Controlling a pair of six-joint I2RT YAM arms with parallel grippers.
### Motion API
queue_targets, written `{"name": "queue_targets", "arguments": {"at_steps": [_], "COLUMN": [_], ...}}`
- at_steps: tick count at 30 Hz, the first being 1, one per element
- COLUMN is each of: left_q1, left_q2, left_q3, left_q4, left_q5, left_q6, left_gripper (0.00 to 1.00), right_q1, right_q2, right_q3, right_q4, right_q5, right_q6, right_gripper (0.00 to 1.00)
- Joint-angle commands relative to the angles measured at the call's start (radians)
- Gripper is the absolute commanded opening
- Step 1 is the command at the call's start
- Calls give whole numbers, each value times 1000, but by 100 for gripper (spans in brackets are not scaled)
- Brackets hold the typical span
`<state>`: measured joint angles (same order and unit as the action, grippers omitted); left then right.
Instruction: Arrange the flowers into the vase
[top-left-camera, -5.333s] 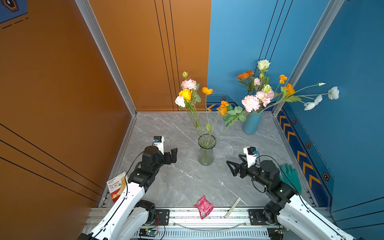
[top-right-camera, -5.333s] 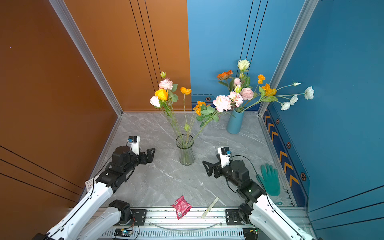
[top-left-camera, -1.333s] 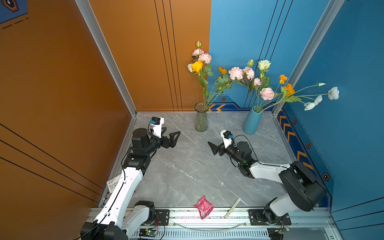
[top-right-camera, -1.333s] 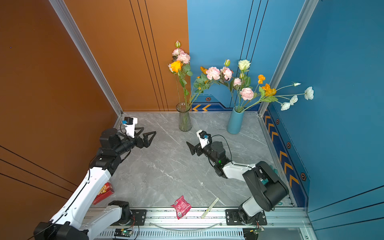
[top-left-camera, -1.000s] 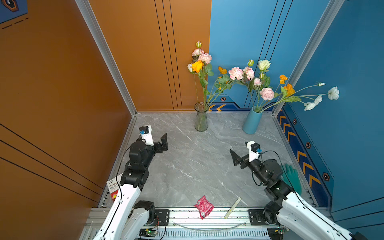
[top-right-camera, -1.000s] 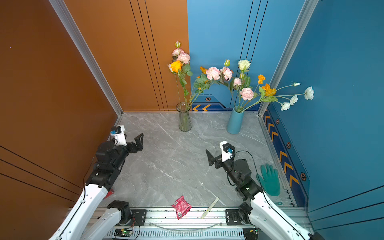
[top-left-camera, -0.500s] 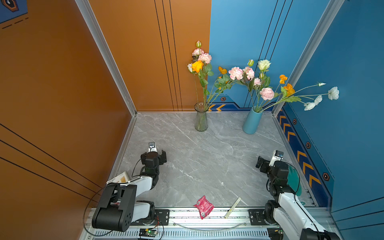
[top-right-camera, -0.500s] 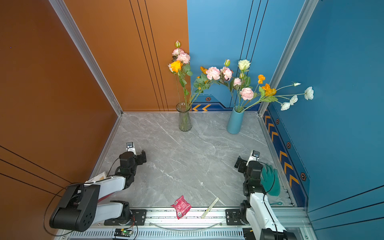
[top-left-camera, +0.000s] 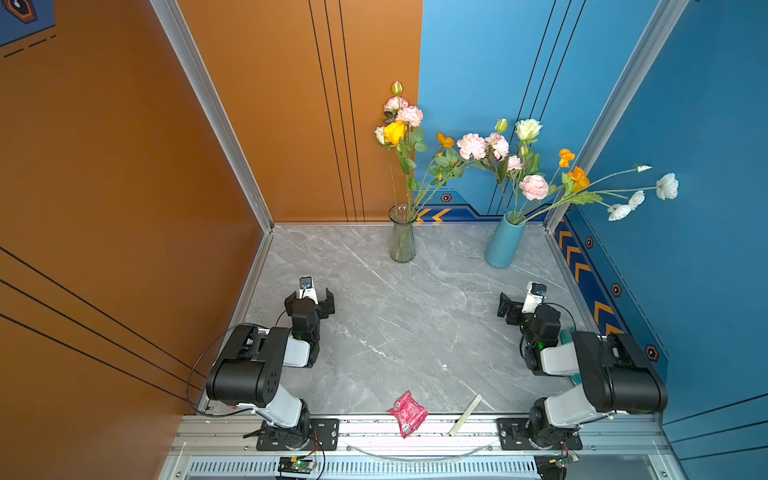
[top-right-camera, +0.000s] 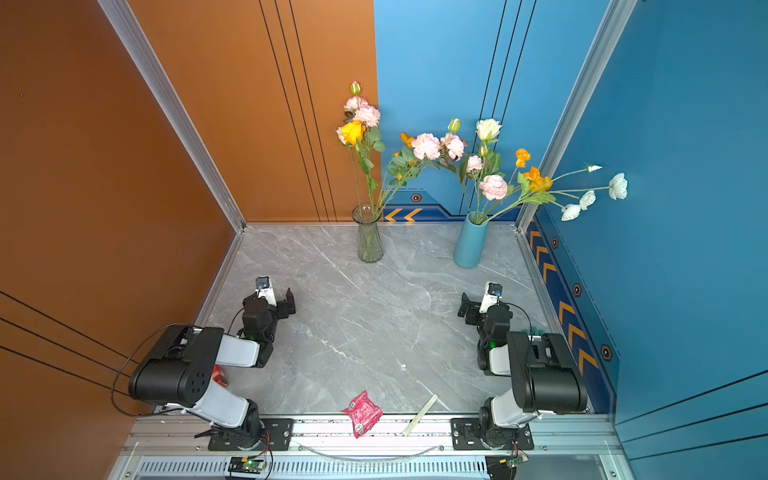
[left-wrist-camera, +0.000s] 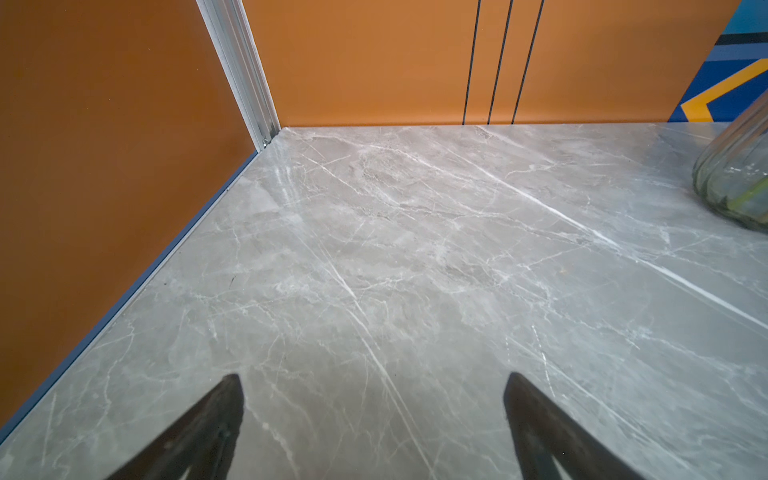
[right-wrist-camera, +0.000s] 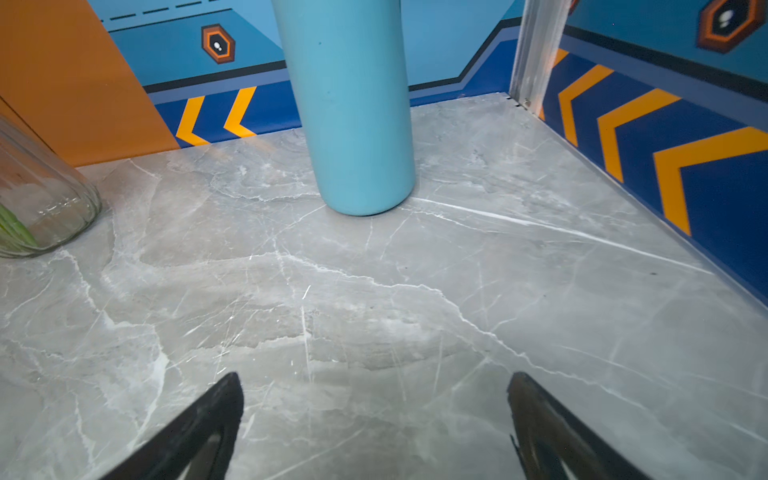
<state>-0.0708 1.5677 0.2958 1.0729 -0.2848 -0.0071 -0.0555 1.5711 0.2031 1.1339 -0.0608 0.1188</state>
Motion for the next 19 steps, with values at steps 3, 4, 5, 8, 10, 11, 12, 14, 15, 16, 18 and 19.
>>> {"name": "queue_targets", "arguments": {"at_steps": [3,4,5,8,10,11,12,14,15,16,18,19], "left_q1": [-23,-23,-24,-25,-28,-30,-30,-34,-42,-47,-49,-47], "left_q2": [6,11,13,11,10,9,11,12,11,12,11,10], "left_q3": [13,18,20,21,21,17,17,20,20,20,18,17], "left_q4": [12,6,6,2,2,3,4,2,2,5,5,14], "left_q5": [-65,-73,-75,-76,-76,-72,-64,-52,-46,-47,-90,-135], "left_q6": [23,25,28,29,33,33,36,48,59,65,53,31], "left_gripper": [98,98,98,98,98,98,98,98,98,98,98,98], "right_q1": [37,64,80,74,74,75,81,96,95,93,91,89], "right_q2": [-23,-17,-31,-18,-32,-21,-27,-22,-26,-24,-25,-24], "right_q3": [78,112,142,136,155,165,159,166,166,167,168,167], "right_q4": [-38,-106,-189,-148,-211,-208,-211,-211,-221,-219,-222,-219], "right_q5": [13,48,66,113,172,187,190,187,188,183,180,179], "right_q6": [-62,-80,-100,-69,-52,-46,-53,-73,-74,-73,-72,-70], "right_gripper": [100,100,100,100,100,100,100,100,100,100,100,100]}}
